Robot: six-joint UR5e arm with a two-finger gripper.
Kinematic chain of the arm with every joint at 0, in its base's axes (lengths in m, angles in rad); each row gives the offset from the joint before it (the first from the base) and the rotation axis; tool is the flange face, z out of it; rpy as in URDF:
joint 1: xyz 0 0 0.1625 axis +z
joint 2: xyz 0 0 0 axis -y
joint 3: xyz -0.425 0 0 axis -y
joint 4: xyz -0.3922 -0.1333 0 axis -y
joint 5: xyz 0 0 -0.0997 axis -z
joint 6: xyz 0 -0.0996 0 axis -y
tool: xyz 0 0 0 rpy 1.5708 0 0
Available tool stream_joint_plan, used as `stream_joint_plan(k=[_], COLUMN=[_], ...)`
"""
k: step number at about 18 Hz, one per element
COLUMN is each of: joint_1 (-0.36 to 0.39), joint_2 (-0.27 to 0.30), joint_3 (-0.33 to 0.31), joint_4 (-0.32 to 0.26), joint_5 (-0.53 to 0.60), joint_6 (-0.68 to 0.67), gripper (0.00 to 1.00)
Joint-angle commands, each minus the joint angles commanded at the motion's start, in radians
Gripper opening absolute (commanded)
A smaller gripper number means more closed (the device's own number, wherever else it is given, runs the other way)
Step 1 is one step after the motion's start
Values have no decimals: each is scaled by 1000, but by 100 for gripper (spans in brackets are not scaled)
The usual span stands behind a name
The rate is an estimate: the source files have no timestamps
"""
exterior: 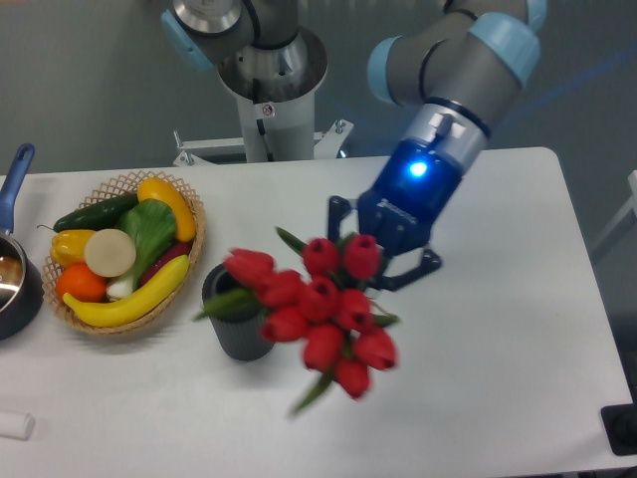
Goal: Insert the flowers into the vase
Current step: 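Raise the tulips and position their stems above the vase opening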
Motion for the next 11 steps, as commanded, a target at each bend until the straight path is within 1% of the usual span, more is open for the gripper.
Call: stream_joint_plan(k=[2, 4, 6, 8, 11], joint_1=[-3, -6, -20, -29, -51], joint_2=[17, 43, 49, 58, 60], joint_3=[-12, -31, -43, -75, -101], joint_4=[-2, -2, -2, -2, -2], joint_5=[-49, -56, -78, -115, -126], joint_6=[5, 5, 5, 6, 6], gripper=[30, 30, 30, 30, 30])
